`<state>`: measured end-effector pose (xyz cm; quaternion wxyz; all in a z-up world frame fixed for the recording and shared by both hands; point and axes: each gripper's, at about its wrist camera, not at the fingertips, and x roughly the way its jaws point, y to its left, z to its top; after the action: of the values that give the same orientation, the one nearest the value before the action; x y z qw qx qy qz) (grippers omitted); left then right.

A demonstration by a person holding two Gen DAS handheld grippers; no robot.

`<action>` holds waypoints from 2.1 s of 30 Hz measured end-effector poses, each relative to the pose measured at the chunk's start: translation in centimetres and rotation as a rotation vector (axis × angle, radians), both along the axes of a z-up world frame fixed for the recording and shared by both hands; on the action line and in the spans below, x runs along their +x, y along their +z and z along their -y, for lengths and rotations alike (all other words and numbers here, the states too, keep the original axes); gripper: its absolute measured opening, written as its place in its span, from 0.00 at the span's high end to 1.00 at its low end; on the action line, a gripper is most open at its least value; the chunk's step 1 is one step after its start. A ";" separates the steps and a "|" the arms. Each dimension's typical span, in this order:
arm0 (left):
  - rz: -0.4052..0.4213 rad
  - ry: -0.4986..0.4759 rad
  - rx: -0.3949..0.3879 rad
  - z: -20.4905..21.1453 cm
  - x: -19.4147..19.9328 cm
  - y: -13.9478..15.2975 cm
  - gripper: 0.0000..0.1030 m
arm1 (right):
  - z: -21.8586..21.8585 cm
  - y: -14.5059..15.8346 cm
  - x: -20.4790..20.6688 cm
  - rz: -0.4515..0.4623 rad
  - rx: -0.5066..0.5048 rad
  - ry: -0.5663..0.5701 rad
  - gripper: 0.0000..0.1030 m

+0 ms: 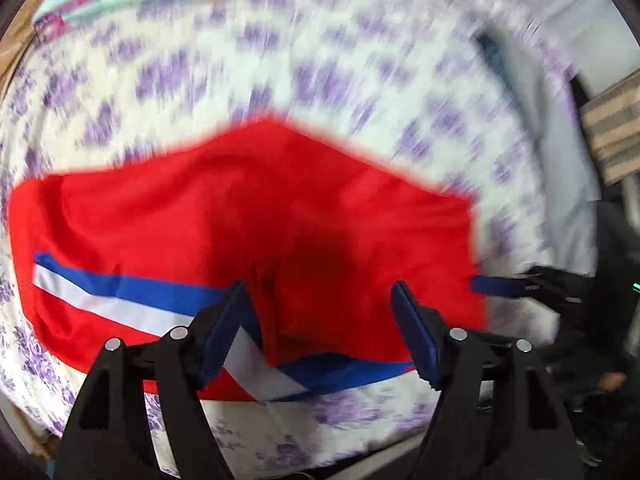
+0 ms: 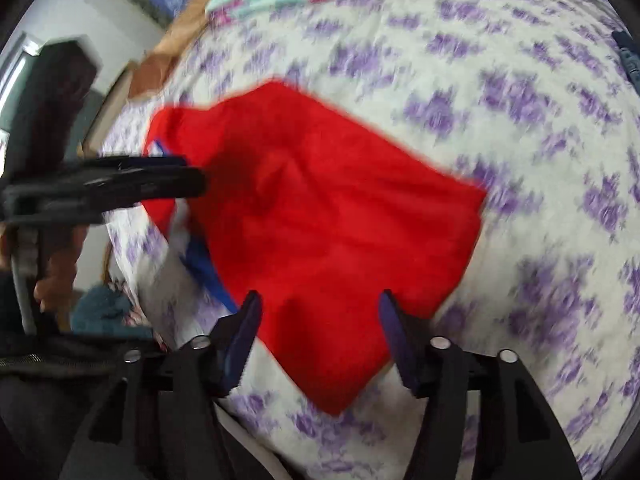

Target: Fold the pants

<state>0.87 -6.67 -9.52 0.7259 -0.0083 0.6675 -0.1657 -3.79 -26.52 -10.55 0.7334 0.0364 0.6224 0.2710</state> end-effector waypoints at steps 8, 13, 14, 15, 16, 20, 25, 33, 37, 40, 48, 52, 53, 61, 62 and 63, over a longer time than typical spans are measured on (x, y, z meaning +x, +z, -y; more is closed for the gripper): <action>0.086 0.010 -0.056 -2.9 0.2 1.6 0.33 | -0.5 -0.2 -0.6 0.011 -0.074 -0.014 0.30; 0.259 0.211 0.032 -11.0 0.3 5.3 0.16 | 2.0 3.3 0.6 0.119 -0.075 -0.153 0.28; 0.278 0.259 0.081 -12.9 0.4 5.3 0.16 | 2.3 3.7 0.9 0.135 -0.078 -0.180 0.28; 0.279 0.315 0.125 -15.1 0.4 5.0 0.16 | 2.4 3.9 1.2 0.144 -0.076 -0.195 0.28; 0.274 0.361 0.151 -16.9 0.4 4.7 0.16 | 2.5 4.0 1.3 0.156 -0.072 -0.206 0.28; 0.250 0.460 0.186 -20.6 0.3 3.1 0.16 | 0.3 3.1 2.2 0.141 0.001 -0.184 0.49; 0.206 0.380 0.384 -19.4 1.2 -1.3 0.13 | -3.0 -1.0 4.7 0.034 0.024 -0.190 0.56; 0.175 0.390 0.322 -21.8 1.8 0.3 0.05 | -1.6 1.0 5.1 0.048 0.017 -0.231 0.56; 0.269 0.303 0.387 -19.8 1.8 1.4 0.05 | -4.1 1.3 7.9 0.093 0.042 -0.223 0.52; 0.213 0.292 0.463 -19.7 2.7 -0.9 0.04 | -6.1 -1.4 10.2 0.030 0.044 -0.200 0.52; 0.130 0.419 0.242 -23.6 2.7 -0.5 0.05 | -7.8 0.8 9.8 0.139 -0.103 -0.175 0.42; 0.184 0.426 0.183 -22.8 2.8 1.9 0.06 | -13.4 3.3 9.5 0.209 -0.026 -0.001 0.39; 0.204 0.409 0.136 -22.0 2.9 2.8 0.06 | -14.7 3.4 10.0 0.195 0.018 0.014 0.37; 0.164 0.413 0.152 -19.0 7.0 0.0 0.06 | -20.2 -0.4 14.3 0.064 0.038 0.053 0.49; 0.152 0.429 0.191 -19.6 6.8 -0.6 0.06 | -19.7 -0.6 14.6 0.072 0.027 0.051 0.64; 0.145 0.445 0.231 -20.3 6.9 -1.3 0.05 | -19.1 -0.6 14.8 0.081 0.014 0.049 0.77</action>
<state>7.82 13.64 -10.81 0.7866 -0.0598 0.6100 0.0753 11.02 -7.41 -11.19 0.7510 0.0151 0.5909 0.2944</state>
